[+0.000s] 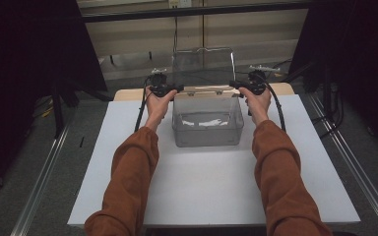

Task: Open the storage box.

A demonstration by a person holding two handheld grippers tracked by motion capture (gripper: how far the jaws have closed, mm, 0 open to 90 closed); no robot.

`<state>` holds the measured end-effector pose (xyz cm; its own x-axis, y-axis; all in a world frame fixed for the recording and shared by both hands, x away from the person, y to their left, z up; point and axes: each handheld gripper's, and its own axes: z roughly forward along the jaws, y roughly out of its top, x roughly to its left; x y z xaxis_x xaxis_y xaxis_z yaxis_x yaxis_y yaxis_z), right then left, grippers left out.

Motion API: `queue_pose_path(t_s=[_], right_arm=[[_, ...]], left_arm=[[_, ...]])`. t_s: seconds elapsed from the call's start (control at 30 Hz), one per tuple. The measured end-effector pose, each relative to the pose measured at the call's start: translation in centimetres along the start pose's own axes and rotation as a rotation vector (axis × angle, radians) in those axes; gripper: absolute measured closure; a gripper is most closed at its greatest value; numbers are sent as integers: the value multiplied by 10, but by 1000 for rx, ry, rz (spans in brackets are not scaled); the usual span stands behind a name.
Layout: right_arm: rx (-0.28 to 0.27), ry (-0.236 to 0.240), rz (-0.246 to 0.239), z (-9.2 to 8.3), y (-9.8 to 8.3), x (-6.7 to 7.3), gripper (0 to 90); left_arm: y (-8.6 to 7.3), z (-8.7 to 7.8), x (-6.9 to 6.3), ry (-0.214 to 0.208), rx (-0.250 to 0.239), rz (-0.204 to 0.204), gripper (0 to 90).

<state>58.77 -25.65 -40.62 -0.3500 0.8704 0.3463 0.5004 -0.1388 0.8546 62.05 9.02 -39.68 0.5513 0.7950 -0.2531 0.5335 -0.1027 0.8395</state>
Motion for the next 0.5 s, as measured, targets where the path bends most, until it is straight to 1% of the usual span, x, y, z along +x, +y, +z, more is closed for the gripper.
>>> queue_pose_path(t_s=[0.13, 0.2, 0.23, 0.3, 0.37, 0.43, 0.5], right_arm=[[6, -7, 7, 0, 0, 1, 693], [9, -7, 17, 1, 0, 0, 690], [10, -6, 20, 1, 0, 0, 687], [17, -5, 38, 2, -1, -1, 682], [21, -10, 58, 3, -1, 0, 676], [24, -15, 85, 4, -3, 0, 669], [23, -14, 94, 5, -3, -1, 667]], left_arm=[[1, 0, 0, 7, 10, 1, 545], [0, 1, -1, 18, 11, 10, 537], [0, 1, -1, 13, 14, 1, 533], [0, 1, 1, 6, 24, -15, 532], [1, 1, 1, 9, 34, -28, 527], [1, 1, 1, 15, 45, -28, 520], [0, 2, 1, 16, 42, -19, 512]])
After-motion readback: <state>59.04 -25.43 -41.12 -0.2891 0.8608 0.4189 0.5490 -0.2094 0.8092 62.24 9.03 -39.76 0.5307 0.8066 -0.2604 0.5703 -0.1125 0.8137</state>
